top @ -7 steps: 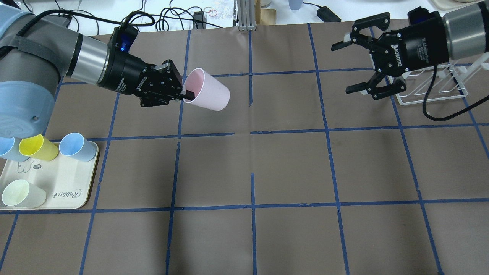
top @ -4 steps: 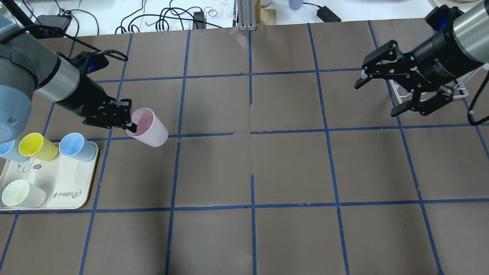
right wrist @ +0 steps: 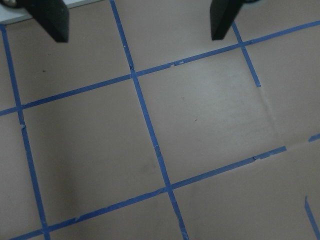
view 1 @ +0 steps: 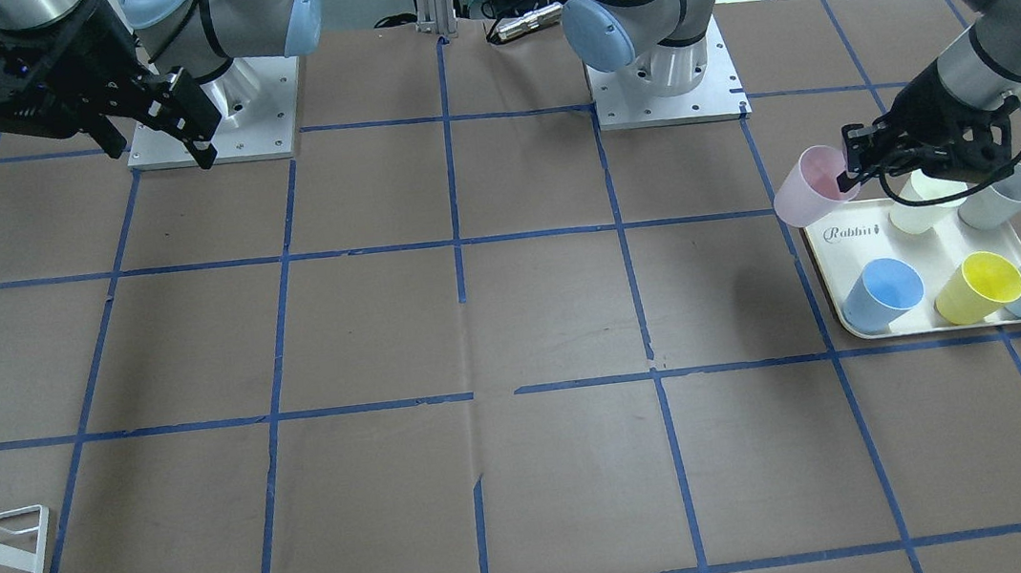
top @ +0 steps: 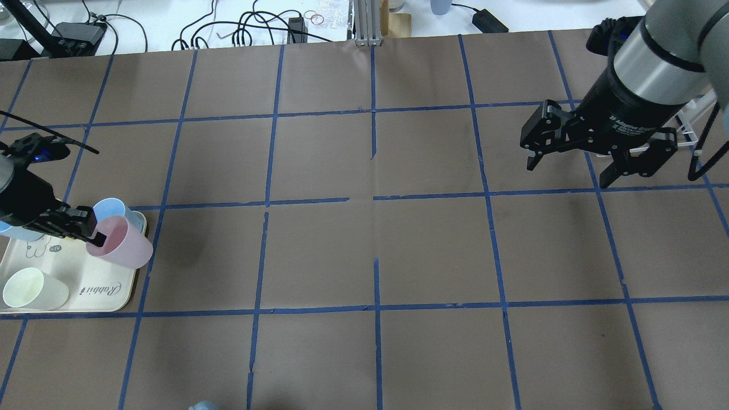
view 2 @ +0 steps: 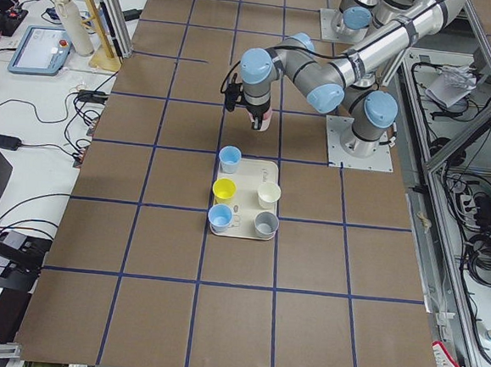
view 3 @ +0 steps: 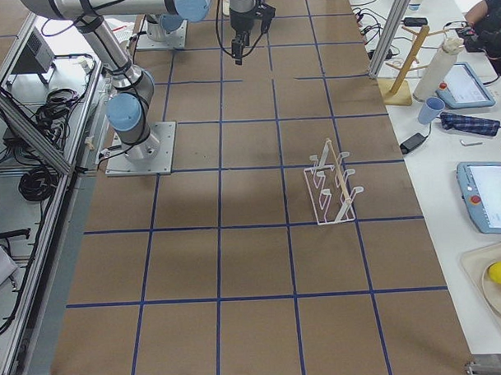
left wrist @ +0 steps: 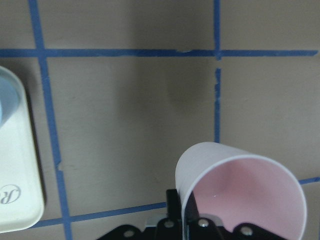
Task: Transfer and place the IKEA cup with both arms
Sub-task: 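Carry the pink cup with the left gripper down onto the white tray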
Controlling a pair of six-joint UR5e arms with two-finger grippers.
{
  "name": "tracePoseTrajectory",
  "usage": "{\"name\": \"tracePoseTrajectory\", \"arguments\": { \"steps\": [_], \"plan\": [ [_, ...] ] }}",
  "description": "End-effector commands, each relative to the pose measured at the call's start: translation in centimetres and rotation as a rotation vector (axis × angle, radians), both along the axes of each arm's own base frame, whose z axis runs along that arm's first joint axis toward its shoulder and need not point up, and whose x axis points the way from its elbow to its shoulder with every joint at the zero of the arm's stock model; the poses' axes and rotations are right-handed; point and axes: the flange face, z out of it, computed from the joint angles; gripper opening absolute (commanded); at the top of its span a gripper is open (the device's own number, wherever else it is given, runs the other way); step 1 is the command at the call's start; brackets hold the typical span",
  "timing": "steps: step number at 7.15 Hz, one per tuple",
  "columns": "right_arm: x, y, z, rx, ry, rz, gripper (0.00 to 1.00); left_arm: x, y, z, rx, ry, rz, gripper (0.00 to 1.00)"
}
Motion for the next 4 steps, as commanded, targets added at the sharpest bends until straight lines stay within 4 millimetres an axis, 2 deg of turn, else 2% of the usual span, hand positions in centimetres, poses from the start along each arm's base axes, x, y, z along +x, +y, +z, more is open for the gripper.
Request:
{"name": "tracePoseTrajectory", "arguments": {
  "steps": [1, 3, 4],
  "plan": [
    [0.5, -0.6, -1.3, -0.021, 0.013, 0.027, 1.00, 5.6, 2.5, -2.4, -0.044, -0.025, -0.047, 0.00],
    [0.5, -0.7, -1.4, -0.029, 0.012, 0.028, 1.00, 6.5, 3.7, -5.3, -0.084, -0.043, -0.101, 0.00],
    [0.4, -0.3, -0.9, -0.036, 0.017, 0.045, 1.00, 7.1, 3.7, -6.1, -0.078, -0.031, -0.097, 0.00]
  ]
}}
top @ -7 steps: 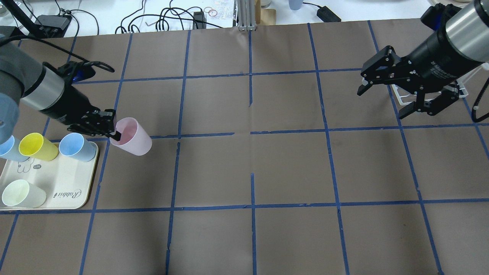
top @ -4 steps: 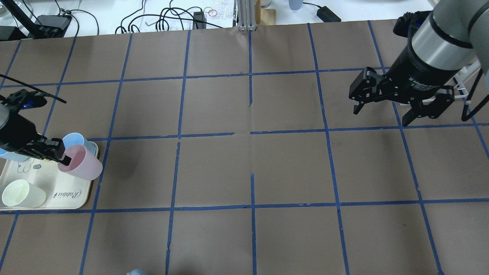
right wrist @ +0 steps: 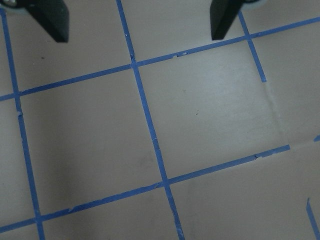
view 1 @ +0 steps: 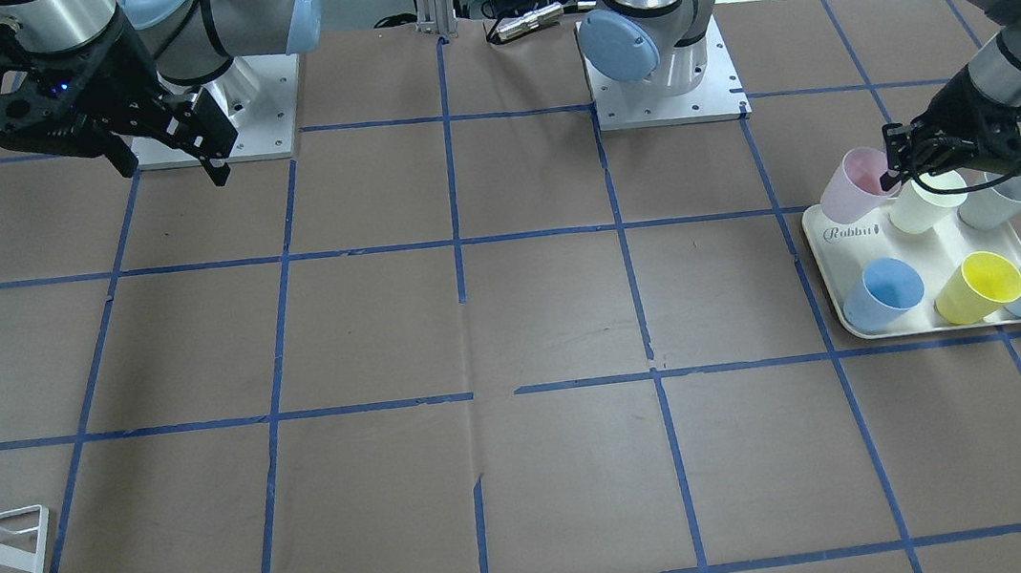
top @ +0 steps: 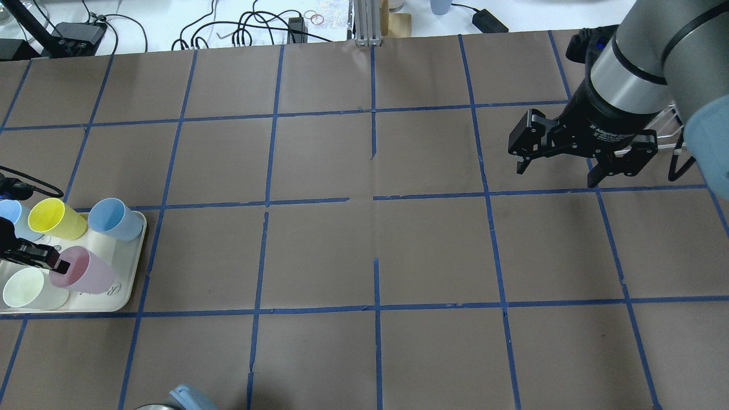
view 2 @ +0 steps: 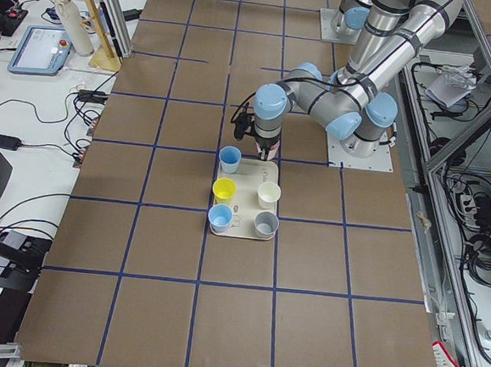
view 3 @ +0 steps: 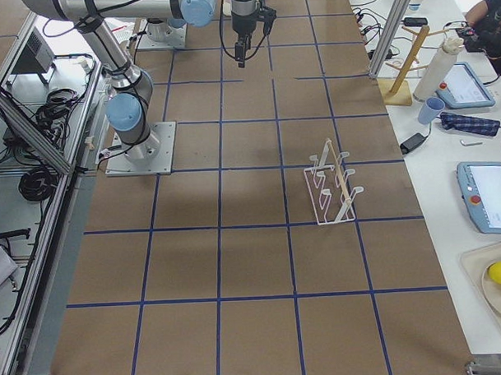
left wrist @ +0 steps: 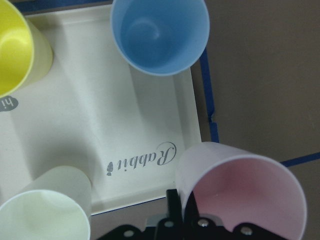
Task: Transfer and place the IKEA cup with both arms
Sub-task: 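Carry the pink cup with the left gripper down onto the white tray, then set the pink cup upright on the tray and open the left gripper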
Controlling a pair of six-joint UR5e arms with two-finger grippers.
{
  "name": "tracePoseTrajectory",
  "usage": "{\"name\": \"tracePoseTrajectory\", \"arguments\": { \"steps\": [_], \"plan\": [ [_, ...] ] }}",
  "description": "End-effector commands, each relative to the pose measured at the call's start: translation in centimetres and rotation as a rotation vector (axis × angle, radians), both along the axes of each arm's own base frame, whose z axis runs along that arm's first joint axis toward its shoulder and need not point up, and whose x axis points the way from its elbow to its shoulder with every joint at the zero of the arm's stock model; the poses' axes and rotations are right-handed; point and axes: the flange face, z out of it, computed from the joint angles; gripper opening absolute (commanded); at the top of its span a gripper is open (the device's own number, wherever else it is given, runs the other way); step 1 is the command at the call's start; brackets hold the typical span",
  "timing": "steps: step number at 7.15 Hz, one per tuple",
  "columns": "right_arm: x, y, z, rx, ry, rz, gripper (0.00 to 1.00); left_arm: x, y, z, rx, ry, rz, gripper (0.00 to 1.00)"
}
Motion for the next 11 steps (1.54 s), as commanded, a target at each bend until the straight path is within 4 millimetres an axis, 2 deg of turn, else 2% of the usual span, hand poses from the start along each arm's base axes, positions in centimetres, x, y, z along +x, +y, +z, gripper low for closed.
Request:
{"name": "tracePoseTrajectory", "arguments": {
  "steps": [1, 4, 7, 11],
  "plan": [
    [-0.1, 0.4, 1.1, -0.020, 0.005, 0.017, 1.00, 1.1, 0.0, -2.2, -0.005, 0.004, -0.011, 0.00],
    [0.2, 0.5, 0.5, -0.005, 0.002, 0.022, 1.00, 1.6, -0.5, -3.9, 0.001, 0.017, -0.010, 0.00],
    [0.5, 0.8, 0.3, 0.003, 0.057, 0.086, 1.00, 1.7, -0.7, -4.7, 0.010, 0.025, -0.001, 0.00],
    [0.7, 0.6, 0.3, -0.009, 0.046, 0.083, 1.00, 1.7, -0.8, -5.3, 0.024, 0.033, 0.000, 0.00]
  ]
}}
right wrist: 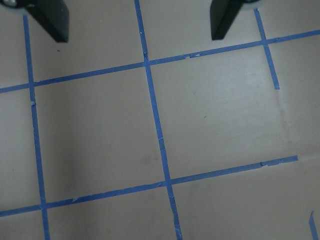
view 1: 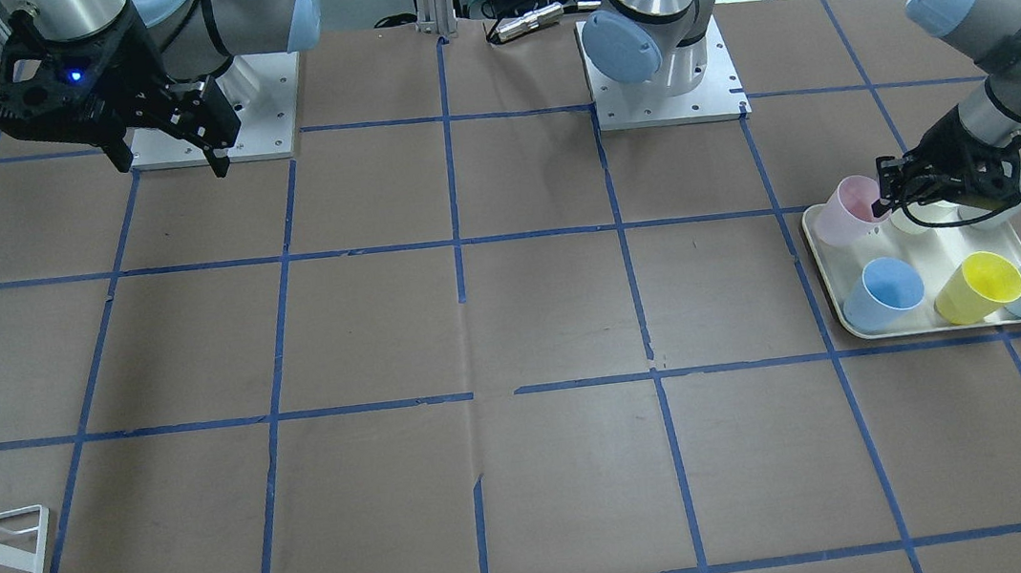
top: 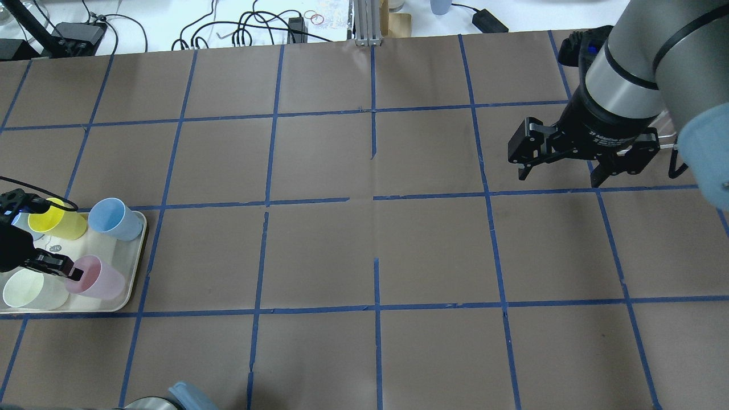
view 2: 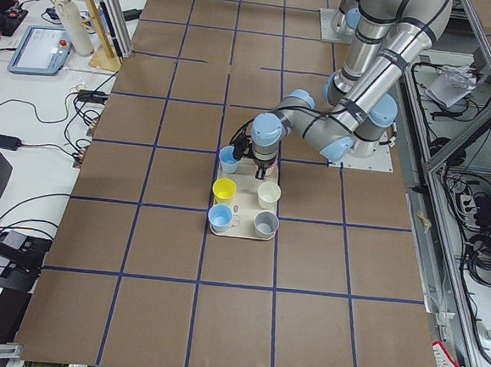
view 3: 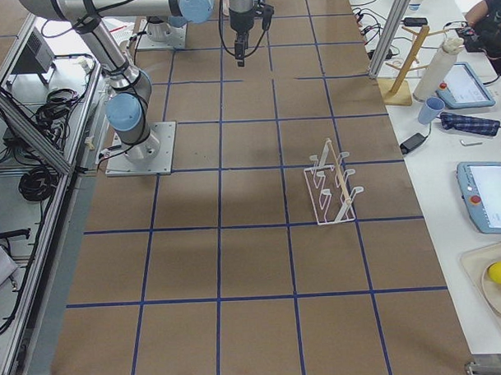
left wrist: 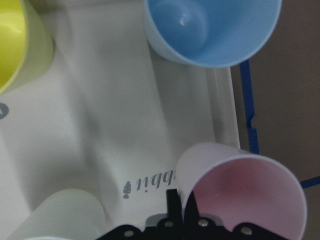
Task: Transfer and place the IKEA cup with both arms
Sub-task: 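Set the pink cup upright on the tray and open the left gripper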
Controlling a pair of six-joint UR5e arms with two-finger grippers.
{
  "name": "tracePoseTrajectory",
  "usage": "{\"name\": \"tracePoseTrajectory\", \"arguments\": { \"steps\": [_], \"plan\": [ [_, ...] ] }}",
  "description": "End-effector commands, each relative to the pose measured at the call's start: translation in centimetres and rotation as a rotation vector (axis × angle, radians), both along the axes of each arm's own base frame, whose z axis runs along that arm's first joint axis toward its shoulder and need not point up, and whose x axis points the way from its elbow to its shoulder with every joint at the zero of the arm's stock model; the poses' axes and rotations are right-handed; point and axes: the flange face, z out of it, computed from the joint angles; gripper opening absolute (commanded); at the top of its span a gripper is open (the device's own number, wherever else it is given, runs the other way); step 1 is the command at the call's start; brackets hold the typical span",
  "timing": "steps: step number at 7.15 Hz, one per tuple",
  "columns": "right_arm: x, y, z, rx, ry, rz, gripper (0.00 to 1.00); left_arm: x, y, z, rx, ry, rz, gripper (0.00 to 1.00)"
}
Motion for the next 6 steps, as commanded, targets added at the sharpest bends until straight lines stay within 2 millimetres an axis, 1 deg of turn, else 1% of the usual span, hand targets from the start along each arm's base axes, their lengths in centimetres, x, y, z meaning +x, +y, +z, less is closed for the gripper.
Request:
{"name": "tracePoseTrajectory", "arguments": {
  "steps": [1, 2, 3, 4, 6],
  "plan": [
    [0.02, 0.02, 0.12, -0.005, 0.000, -0.003, 1.00, 0.03, -0.04, -0.34, 0.006, 0.005, 0.000, 0.00],
    [-0.03, 0.00, 0.06, -0.003, 0.012, -0.003, 1.00, -0.09, -0.14, -0.32, 0.004, 0.005, -0.003, 0.00],
    [-0.16, 0.04, 0.06, 0.003, 0.018, 0.000, 1.00, -0.08, -0.12, -0.40, 0.007, 0.007, -0.004, 0.07],
    [-0.11, 0.04, 0.11, -0.003, 0.014, -0.005, 1.00, -0.06, -0.16, -0.52, 0.006, 0.009, -0.007, 0.23],
    [-0.13, 0.04, 0.11, -0.003, 0.015, 0.004, 1.00, -0.01, -0.20, -1.00, 0.013, 0.017, -0.006, 0.26]
  ]
}}
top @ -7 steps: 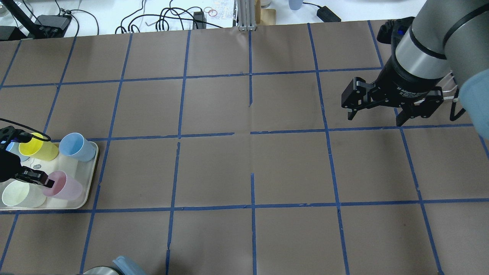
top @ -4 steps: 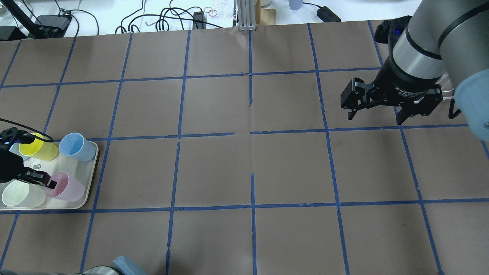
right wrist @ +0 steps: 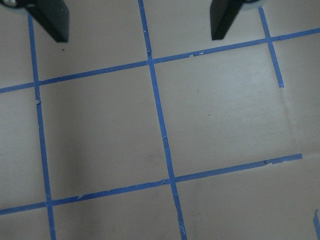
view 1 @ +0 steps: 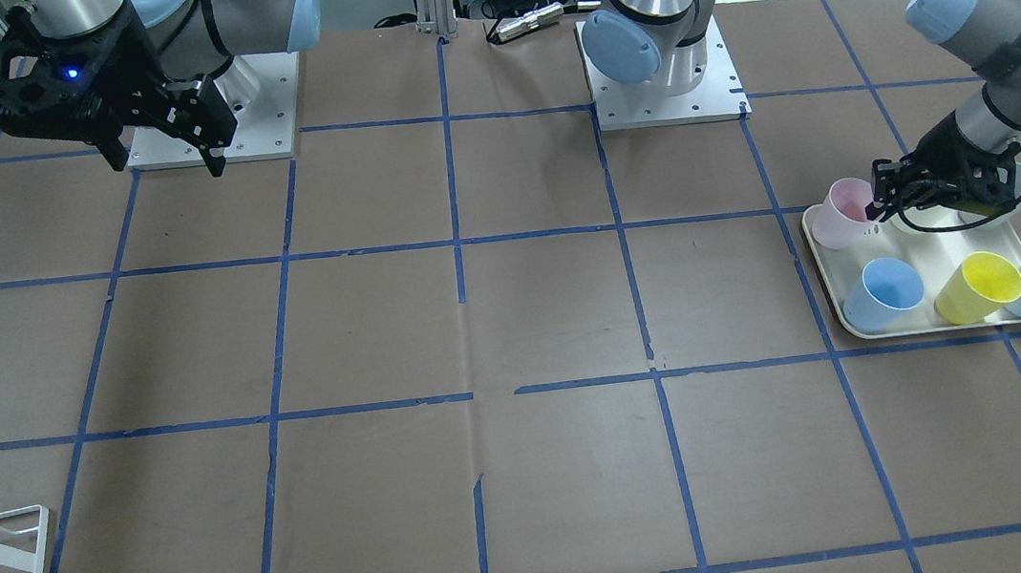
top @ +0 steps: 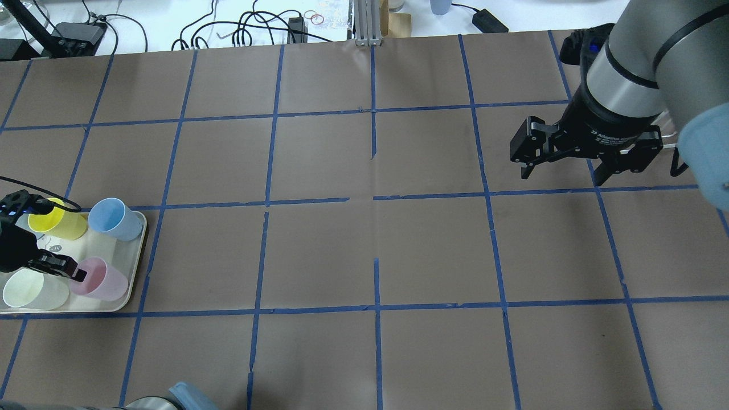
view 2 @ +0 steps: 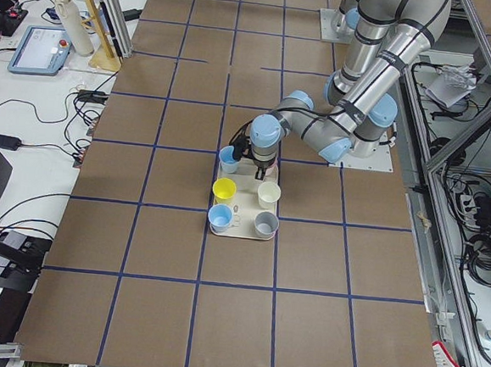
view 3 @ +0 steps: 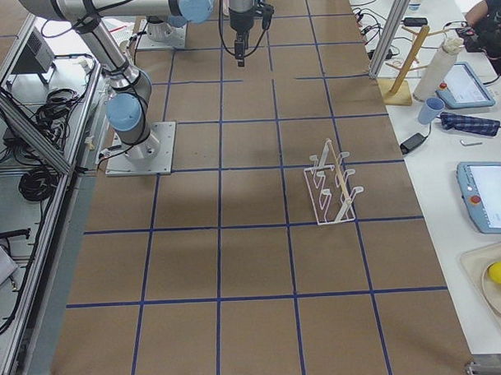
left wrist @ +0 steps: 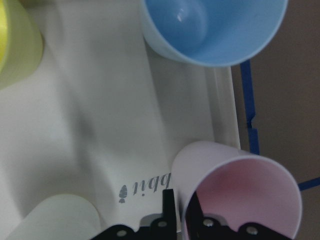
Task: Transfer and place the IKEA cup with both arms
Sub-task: 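Set the pink cup upright on the tray and open the left gripper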
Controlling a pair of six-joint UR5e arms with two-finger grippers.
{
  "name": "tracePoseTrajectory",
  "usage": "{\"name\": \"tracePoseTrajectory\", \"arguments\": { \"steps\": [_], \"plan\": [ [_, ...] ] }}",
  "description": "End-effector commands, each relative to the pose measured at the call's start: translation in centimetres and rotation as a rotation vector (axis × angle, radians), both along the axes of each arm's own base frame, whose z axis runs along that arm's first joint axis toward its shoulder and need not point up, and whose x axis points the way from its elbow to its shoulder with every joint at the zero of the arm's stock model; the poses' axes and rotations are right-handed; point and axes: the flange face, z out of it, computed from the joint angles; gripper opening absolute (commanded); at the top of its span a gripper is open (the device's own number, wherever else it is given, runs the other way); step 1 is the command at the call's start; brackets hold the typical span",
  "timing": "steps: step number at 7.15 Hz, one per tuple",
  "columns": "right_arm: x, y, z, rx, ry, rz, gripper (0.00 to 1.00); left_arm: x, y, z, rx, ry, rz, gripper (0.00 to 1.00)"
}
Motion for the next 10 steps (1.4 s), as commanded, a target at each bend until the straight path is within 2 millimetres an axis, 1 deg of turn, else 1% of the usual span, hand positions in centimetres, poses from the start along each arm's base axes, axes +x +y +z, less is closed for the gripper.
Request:
{"name": "tracePoseTrajectory", "arguments": {
  "steps": [1, 2, 3, 4, 5, 6, 7, 8, 9, 10],
  "plan": [
    [0.1, -0.1, 0.1, -0.002, -0.014, 0.006, 1.00, 0.1, -0.1, -0.2, 0.002, 0.003, 0.000, 0.35],
    [0.2, 0.1, 0.1, 0.000, -0.016, 0.011, 1.00, 0.1, -0.1, -0.1, 0.003, 0.000, 0.004, 0.53],
    [0.5, 0.2, 0.1, 0.002, -0.046, 0.017, 1.00, 0.3, -0.2, 0.3, -0.003, -0.009, 0.004, 0.69],
    [0.5, 0.2, 0.2, 0.002, -0.049, 0.020, 1.00, -0.1, -0.3, 1.5, -0.021, -0.027, 0.000, 0.92],
    [0.5, 0.3, 0.4, 0.002, -0.049, 0.020, 1.00, -0.3, -0.5, 2.8, -0.034, -0.043, -0.008, 1.00],
    [0.5, 0.2, 0.4, 0.002, -0.048, 0.031, 1.00, -0.2, -1.0, 4.5, -0.043, -0.055, -0.008, 1.00],
    [0.5, 0.3, 0.1, 0.019, -0.047, 0.044, 1.00, -1.3, -2.0, 7.1, -0.042, -0.060, -0.009, 1.00],
    [0.4, 0.3, 0.2, 0.018, -0.039, 0.044, 1.00, -4.2, -3.9, 10.7, -0.047, -0.082, -0.016, 1.00],
    [0.2, 0.4, 0.4, 0.014, -0.036, 0.041, 1.00, -8.8, -5.8, 13.7, -0.030, -0.091, 0.013, 1.00],
    [0.4, 0.5, 0.4, 0.013, -0.042, 0.043, 1.00, -14.5, -7.6, 16.0, -0.017, -0.107, 0.074, 1.00]
  ]
}}
